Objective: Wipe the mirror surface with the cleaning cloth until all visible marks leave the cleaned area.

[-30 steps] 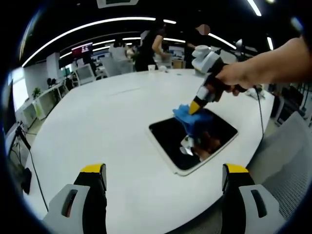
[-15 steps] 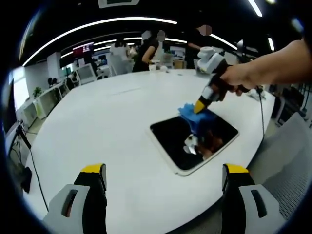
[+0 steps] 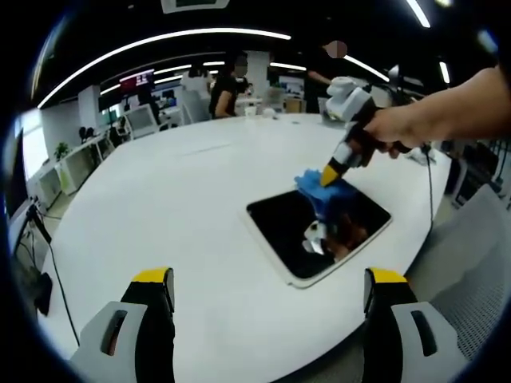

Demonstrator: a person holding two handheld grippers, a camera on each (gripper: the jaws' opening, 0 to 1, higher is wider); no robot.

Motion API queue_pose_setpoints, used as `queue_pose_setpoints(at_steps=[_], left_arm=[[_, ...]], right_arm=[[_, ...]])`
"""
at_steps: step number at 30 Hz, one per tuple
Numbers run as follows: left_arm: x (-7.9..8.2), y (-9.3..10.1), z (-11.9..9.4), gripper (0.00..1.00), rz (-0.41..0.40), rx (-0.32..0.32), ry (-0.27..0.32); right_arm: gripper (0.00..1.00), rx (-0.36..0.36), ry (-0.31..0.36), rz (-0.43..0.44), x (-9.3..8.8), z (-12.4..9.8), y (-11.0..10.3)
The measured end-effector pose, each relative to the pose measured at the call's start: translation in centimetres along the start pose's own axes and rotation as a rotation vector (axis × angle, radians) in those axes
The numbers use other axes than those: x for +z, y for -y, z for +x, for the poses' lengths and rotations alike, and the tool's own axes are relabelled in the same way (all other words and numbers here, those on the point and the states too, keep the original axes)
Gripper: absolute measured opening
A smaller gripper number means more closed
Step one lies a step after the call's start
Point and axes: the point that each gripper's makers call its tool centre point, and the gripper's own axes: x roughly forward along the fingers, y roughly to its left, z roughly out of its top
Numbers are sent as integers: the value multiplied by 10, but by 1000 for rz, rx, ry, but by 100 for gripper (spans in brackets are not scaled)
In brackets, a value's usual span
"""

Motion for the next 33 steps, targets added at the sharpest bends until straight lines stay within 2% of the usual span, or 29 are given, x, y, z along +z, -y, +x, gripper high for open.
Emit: queue_pose_setpoints(at_steps=[13,24,28,33], left_arm=[[1,0,0,99,-1,-1,3],[1,0,0,99,2,-1,3],[0,0,1,99,-20,-4,-2],[11,6,-1,99,-24,-28,26]], right_arm=[[1,-9,6,3,-11,-4,-2],[1,4,6,4,-32,-11,-7],[1,15,5,15,-40,-13,-8],[1,18,6,10,-48,-16,-11]])
